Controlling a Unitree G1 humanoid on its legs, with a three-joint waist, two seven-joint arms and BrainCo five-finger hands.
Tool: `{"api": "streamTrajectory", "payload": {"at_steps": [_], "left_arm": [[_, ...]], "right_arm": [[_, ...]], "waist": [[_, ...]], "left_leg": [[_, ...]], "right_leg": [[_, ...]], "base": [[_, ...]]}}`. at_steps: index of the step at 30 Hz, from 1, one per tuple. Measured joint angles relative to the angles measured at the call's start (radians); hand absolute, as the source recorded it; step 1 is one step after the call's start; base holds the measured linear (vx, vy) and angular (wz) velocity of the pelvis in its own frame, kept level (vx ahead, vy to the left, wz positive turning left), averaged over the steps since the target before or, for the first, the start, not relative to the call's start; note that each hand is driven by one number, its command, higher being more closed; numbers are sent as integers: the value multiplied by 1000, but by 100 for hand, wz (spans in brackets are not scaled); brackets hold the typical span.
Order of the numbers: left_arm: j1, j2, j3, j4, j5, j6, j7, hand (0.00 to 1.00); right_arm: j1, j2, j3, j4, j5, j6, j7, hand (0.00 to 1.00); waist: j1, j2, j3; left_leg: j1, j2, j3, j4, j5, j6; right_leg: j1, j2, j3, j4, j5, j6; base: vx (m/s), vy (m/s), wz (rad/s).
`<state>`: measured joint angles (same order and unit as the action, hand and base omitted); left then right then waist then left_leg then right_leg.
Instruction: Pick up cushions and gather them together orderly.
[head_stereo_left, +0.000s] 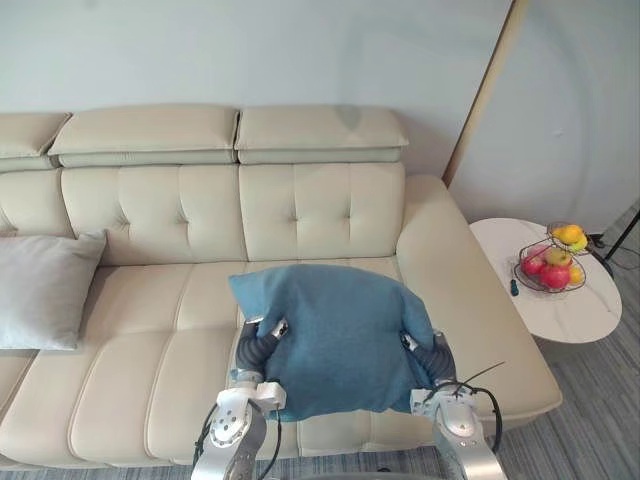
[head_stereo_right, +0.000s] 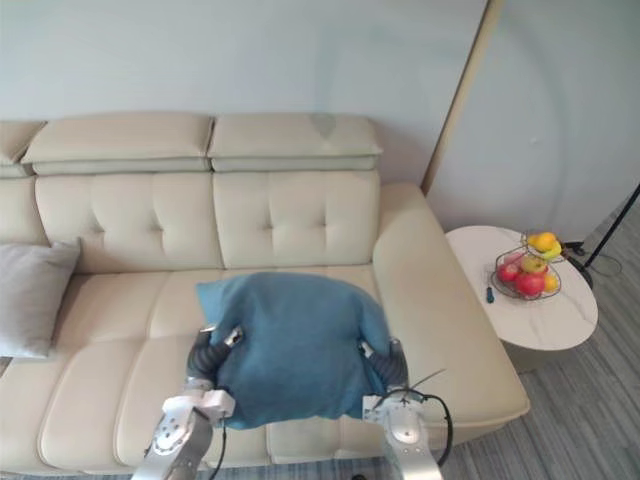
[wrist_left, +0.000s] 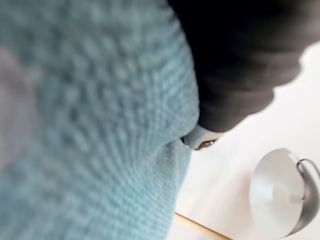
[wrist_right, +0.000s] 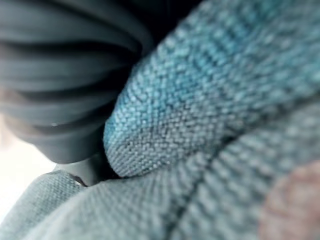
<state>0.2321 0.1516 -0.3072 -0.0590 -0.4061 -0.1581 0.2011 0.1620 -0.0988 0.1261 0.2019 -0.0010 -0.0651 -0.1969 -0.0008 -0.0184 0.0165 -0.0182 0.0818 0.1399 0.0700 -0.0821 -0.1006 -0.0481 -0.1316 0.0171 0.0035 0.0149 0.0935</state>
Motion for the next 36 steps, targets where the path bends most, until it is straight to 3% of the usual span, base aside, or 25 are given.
{"api": "streamTrajectory", "payload": {"at_steps": [6,10,15,20,21,22,25,27,29,32,36], "left_arm": [[-211,27,42,7,72,-1,51,100],[-432,29,106,46,92,-2,126,100],[-849,97,120,202,99,-8,241,100],[-1234,173,145,393,163,-36,316,100],[-1315,181,158,441,171,-41,325,0],[-1378,183,169,493,171,-41,326,0],[-1471,194,173,621,171,-34,335,0],[-1499,195,174,694,171,-27,341,0],[-1523,189,175,747,171,-8,340,0],[-1520,170,214,798,168,12,334,0],[-1513,106,281,799,168,18,308,0]], "right_arm": [[-212,-31,4,14,1,5,-23,100],[-421,-28,-7,14,2,7,-95,100],[-756,-34,-106,18,2,10,-206,100],[-1142,-69,-162,175,-7,-6,-313,100],[-1220,-79,-167,211,-31,-9,-346,100],[-1279,-89,-176,243,-44,-9,-366,0],[-1376,-105,-206,346,-48,-7,-397,0],[-1425,-103,-231,450,-45,-5,-400,0],[-1444,-105,-243,493,-37,2,-399,0],[-1450,-97,-243,498,-27,7,-388,0],[-1432,-97,-245,492,4,29,-367,0]], "waist": [[1,1,88],[12,4,145],[35,16,187],[23,43,274],[18,54,284],[10,68,304],[6,84,369],[3,86,385],[1,87,400],[10,87,440],[14,87,441]], "left_leg": [[-135,10,7,1,38,0],[-279,17,8,26,76,-2],[-416,22,-24,24,121,-7],[-457,13,-72,-129,241,-13],[-485,14,-88,-163,272,-16],[-510,13,-106,-172,289,-17],[-536,5,-128,-172,301,-23],[-564,3,-147,-172,306,-22],[-596,-4,-157,-172,330,-43],[-639,-6,-158,-172,346,-53],[-727,0,-150,-172,350,-58]], "right_leg": [[-135,10,9,-5,52,-6],[-297,15,0,66,59,-10],[-441,10,-24,118,60,-12],[-516,11,-70,91,93,-23],[-543,12,-86,76,106,-24],[-551,11,-102,57,117,-25],[-552,6,-124,36,122,-22],[-566,4,-141,21,128,-22],[-574,-2,-150,-1,138,-23],[-605,-5,-157,-17,142,-23],[-697,-5,-158,-5,147,-24]], "base": [[-100,-32,-5],[-129,-37,8],[-69,-29,17],[-50,-23,24],[-17,-22,36],[-19,-18,34],[-6,3,26],[15,-1,23],[14,-7,29],[4,-3,13],[-3,10,-1]]}}
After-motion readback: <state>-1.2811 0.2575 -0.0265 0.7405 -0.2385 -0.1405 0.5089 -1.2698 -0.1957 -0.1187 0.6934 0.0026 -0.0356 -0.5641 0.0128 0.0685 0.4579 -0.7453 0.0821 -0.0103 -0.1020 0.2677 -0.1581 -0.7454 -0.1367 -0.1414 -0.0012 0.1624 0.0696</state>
